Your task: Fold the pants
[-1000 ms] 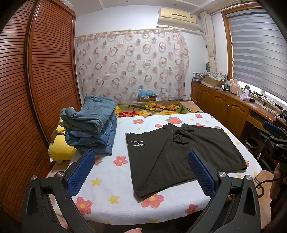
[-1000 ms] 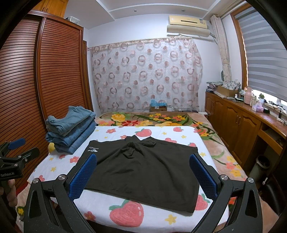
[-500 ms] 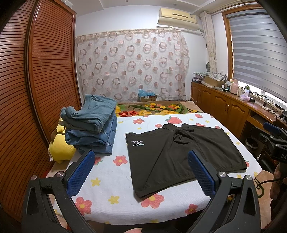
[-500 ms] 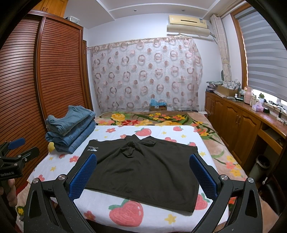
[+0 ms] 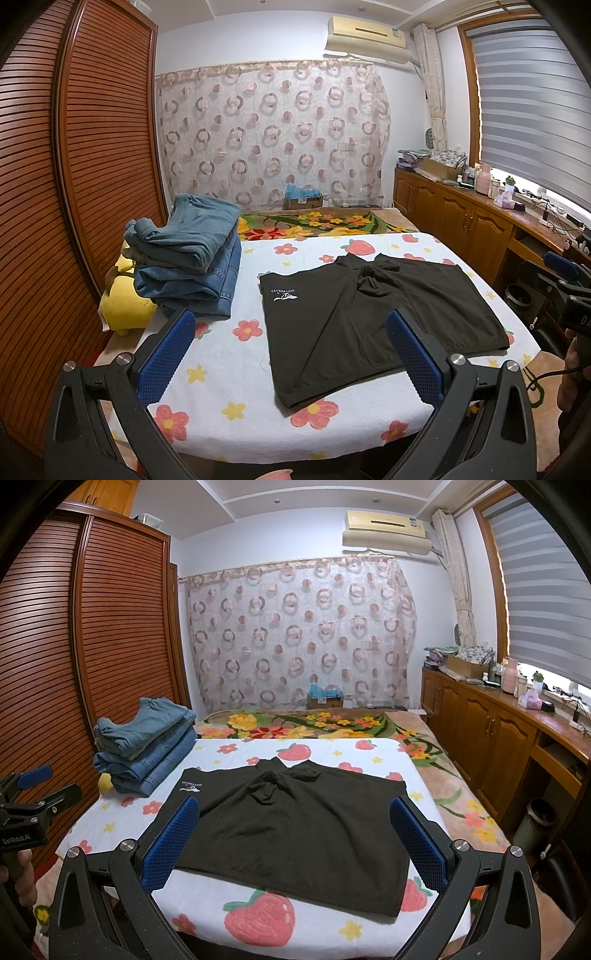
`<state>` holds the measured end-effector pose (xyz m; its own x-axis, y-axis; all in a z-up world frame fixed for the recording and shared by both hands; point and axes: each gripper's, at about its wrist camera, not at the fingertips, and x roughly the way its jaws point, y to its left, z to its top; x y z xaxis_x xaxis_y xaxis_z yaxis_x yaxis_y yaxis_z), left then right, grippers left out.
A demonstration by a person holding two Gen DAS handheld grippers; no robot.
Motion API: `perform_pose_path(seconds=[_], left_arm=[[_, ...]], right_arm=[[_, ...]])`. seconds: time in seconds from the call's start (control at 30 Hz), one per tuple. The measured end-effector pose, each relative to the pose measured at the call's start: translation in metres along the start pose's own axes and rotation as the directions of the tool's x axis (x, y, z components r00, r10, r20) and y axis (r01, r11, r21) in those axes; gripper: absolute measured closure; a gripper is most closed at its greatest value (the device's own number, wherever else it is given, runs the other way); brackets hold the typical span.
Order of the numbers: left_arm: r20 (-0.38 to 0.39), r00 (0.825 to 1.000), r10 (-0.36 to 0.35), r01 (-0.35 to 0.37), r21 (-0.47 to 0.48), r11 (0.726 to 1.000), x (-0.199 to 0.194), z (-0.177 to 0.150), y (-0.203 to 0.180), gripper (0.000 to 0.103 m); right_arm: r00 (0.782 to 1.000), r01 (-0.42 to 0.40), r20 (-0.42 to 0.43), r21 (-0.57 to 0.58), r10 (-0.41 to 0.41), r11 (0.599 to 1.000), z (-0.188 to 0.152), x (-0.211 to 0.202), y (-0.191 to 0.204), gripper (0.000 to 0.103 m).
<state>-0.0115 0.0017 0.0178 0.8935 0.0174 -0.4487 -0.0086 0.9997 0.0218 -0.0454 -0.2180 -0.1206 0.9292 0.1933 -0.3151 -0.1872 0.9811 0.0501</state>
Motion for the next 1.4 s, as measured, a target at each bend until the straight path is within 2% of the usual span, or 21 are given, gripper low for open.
perform_pose_path(seconds=[1.0,1.27,1.4], left_arm=[[0.002,1.000,0.000,0.000,-0.001,1.000,-0.002,0.000,-0.001,0.000],[-0.053,0.999,-0.009,0.009,-0.009,1.000,0.007,0.003,-0.002,0.000],[-0.076,0.997,-0.013,0.012,-0.013,1.000,0.019,-0.010,-0.003,0.000]], right_arm=[[1.000,-0.002,0.004,-0.001,0.002,1.000,0.002,-0.002,0.001,0.000],[1.000,-0.001,-0.026,0.001,0.001,1.000,-0.001,0.003,-0.001,0.000],[0.999,0.002,-0.043,0.004,-0.002,1.000,-0.001,0.005,-0.003,0.000]])
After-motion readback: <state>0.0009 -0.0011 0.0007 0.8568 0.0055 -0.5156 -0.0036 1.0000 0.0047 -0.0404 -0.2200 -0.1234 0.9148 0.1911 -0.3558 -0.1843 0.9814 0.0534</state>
